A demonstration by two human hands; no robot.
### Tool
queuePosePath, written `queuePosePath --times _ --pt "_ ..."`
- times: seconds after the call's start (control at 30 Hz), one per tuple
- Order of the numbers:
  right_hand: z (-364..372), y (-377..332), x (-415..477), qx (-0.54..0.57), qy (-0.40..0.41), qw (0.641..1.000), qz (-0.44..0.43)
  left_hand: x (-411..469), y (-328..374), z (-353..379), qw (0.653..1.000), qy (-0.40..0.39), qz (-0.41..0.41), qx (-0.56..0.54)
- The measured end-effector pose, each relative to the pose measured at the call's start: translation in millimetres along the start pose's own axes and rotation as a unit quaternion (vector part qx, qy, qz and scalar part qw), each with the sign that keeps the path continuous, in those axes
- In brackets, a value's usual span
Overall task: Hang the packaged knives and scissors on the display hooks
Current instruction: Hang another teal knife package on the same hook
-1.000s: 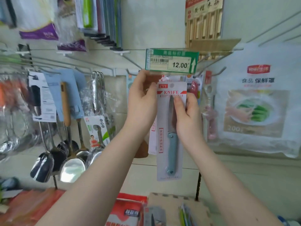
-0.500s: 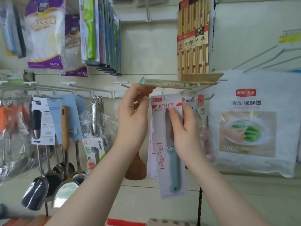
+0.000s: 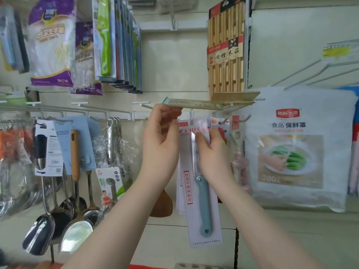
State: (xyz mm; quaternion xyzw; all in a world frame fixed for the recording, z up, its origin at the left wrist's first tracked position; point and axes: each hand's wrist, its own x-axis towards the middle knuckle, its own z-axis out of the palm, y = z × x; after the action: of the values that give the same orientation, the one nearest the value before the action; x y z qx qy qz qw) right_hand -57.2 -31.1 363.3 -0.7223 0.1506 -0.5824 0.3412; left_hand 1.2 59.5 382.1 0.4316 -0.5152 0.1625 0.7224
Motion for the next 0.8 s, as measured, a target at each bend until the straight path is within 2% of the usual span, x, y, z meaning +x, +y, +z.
queuePosePath --times 0.27,0.6,0.8 --pt "17 17 15 0.0 0.029 0.998 0.06 -7 -1 -2 1.0 -0.025 0.016 -0.009" --pt "6 23 8 0.0 0.028 0.998 0.055 -17 -13 -2 0.999 -0.028 -0.011 -0.016" --pt "-6 26 -3 -0.039 0.036 0.998 0.016 -27 -22 6 0.999 -0.02 -0.025 -0.013"
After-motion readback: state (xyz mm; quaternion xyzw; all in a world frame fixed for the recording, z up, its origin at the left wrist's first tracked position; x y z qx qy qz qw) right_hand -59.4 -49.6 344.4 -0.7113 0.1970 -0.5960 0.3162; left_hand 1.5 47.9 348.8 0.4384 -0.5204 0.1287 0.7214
